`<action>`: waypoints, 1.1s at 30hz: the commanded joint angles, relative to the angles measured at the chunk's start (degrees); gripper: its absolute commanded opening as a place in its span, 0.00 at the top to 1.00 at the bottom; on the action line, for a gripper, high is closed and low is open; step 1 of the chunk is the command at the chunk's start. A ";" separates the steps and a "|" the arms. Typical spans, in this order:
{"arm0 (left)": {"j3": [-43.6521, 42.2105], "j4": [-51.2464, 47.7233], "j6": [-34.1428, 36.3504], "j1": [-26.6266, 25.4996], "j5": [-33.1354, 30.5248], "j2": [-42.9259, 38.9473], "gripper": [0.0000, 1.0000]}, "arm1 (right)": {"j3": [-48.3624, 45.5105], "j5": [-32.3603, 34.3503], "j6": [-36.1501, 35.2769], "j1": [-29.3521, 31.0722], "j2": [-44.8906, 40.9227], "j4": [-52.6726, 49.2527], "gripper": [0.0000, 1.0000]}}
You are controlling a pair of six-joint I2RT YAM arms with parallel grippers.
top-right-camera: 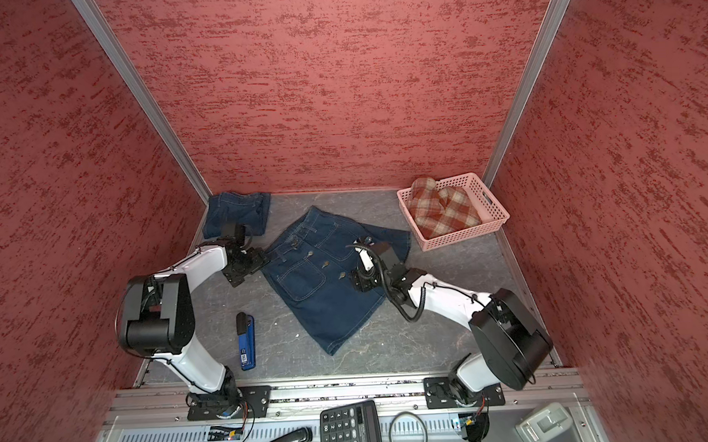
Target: Fold and stack the skirts
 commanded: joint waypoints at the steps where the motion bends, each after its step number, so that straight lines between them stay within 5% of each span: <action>1: 3.20 1.75 1.03 0.50 0.24 2.57 0.11 | -1.38 2.42 -3.66 3.72 -3.04 4.36 0.28; 8: 7.34 2.58 1.08 0.28 1.93 8.18 0.34 | -1.66 4.23 -3.25 8.59 -2.81 3.35 0.37; 13: 7.14 3.57 1.49 -0.21 3.08 9.63 0.86 | -0.89 7.81 -5.69 13.48 -1.52 0.51 0.37; 15: 7.21 3.53 1.76 -0.20 3.23 9.60 0.98 | -0.61 9.40 -6.73 15.62 -1.04 -0.48 0.38; 33: 6.48 6.71 0.29 -0.29 6.16 8.46 1.00 | 5.00 19.76 -8.84 36.85 6.99 -12.81 0.41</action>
